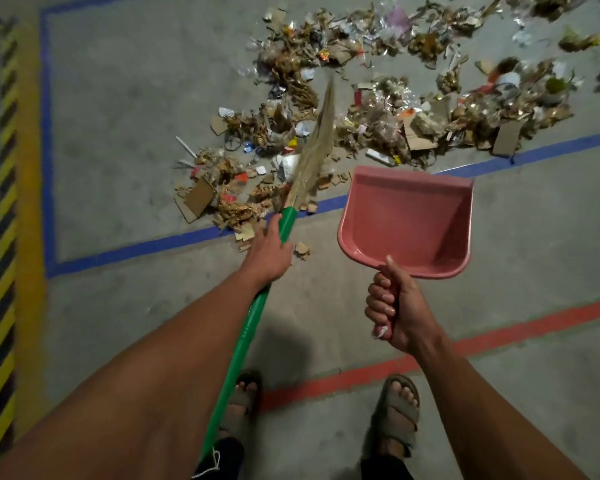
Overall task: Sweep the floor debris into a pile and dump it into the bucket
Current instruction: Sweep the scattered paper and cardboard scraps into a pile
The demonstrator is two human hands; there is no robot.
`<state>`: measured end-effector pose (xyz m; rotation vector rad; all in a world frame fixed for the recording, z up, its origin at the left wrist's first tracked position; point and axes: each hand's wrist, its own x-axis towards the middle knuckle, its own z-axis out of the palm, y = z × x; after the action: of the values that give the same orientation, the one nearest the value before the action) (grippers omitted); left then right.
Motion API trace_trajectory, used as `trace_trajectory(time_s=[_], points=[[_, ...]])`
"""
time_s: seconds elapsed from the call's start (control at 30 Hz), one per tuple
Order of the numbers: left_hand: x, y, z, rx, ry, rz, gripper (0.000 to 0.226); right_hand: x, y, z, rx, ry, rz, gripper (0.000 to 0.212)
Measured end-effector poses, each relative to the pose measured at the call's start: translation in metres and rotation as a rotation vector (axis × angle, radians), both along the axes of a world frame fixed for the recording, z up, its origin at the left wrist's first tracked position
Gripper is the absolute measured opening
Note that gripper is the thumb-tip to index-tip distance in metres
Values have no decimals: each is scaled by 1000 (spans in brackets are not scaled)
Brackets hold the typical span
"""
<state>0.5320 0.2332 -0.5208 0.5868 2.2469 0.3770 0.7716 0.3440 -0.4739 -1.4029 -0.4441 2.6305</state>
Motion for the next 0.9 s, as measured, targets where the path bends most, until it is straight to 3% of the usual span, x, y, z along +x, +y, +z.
trace_trajectory(time_s=[0.2,0.4,0.57,0.77,0.9], points=[[69,-15,-12,-7,13,257,53,48,40,1,11,-48,206,48],[143,-42,-6,-28,70,273,72,96,59,-4,-10,-89,275,48],[203,-57,5,-194,170,453,75,99,62,3,-39,-74,312,50],[251,-16,-28,-326,-27,661,81,97,73,-4,-30,-67,332,49],[264,56,-55,-245,-167,554,56,108,93,-21,-4,-69,318,48]])
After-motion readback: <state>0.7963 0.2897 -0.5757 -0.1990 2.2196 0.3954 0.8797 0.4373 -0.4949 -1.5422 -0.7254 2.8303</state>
